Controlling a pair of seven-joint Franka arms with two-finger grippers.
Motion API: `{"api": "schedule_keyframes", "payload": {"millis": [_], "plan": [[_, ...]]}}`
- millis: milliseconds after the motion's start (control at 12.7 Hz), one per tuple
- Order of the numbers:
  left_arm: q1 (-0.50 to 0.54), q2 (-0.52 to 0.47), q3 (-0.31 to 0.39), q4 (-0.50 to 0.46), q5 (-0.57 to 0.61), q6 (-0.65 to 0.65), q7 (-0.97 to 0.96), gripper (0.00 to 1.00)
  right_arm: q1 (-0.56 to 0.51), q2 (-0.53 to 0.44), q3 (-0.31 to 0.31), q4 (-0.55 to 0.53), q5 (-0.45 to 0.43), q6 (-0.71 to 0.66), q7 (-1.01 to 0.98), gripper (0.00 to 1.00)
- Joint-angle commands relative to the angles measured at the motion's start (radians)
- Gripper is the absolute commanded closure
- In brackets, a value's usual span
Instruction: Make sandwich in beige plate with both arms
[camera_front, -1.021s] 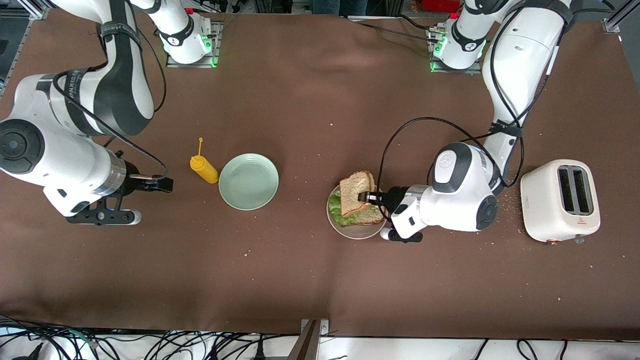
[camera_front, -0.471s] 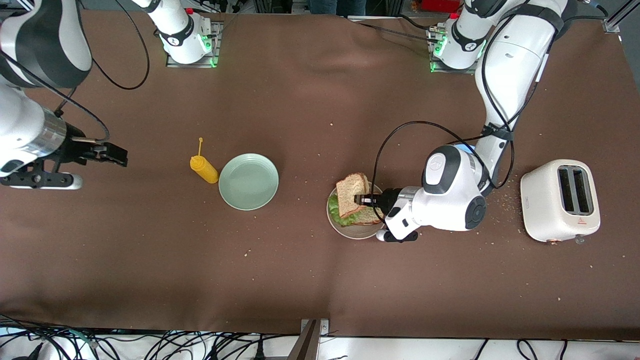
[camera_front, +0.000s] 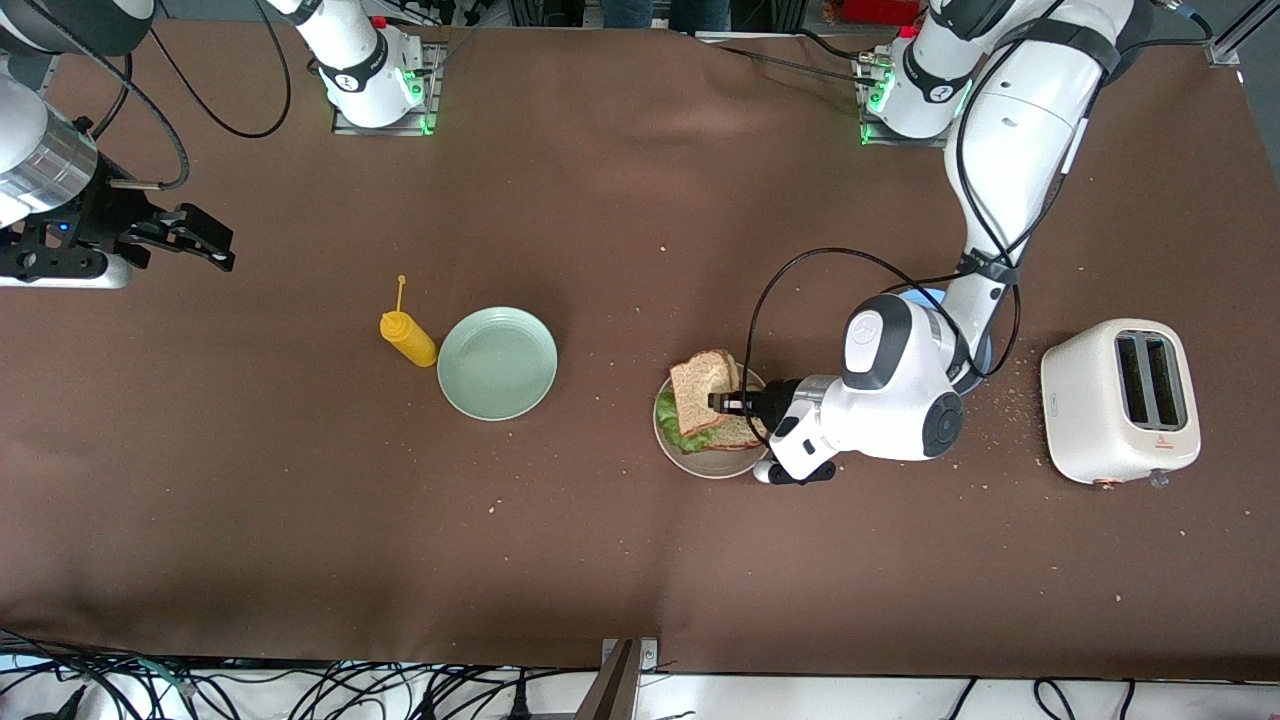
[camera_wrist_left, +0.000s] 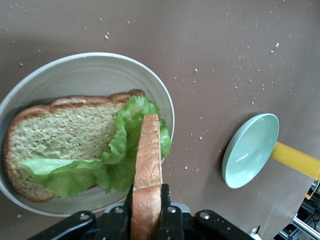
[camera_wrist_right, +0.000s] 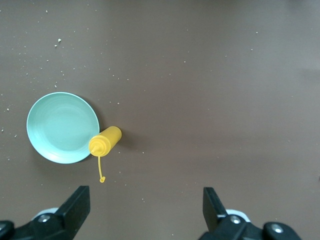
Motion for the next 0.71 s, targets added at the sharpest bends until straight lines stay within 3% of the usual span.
{"api": "schedule_keyframes", "payload": {"millis": [0, 471, 628], "plan": [[-0.011, -0.005, 0.038, -0.008, -0.006, 0.028, -0.001, 0.00, 0.012, -0.013, -0.043, -0.019, 0.019, 0.022, -0.014, 0.00], [-0.006, -0.013, 0.106, -0.008, 0.003, 0.026, 0.002, 0.00, 0.019, 0.001, -0.042, -0.019, 0.024, 0.001, -0.013, 0.00], [0.020, -0.020, 0.126, -0.004, 0.084, 0.019, 0.000, 0.00, 0.017, -0.002, -0.040, -0.017, 0.021, -0.010, -0.046, 0.00]]}}
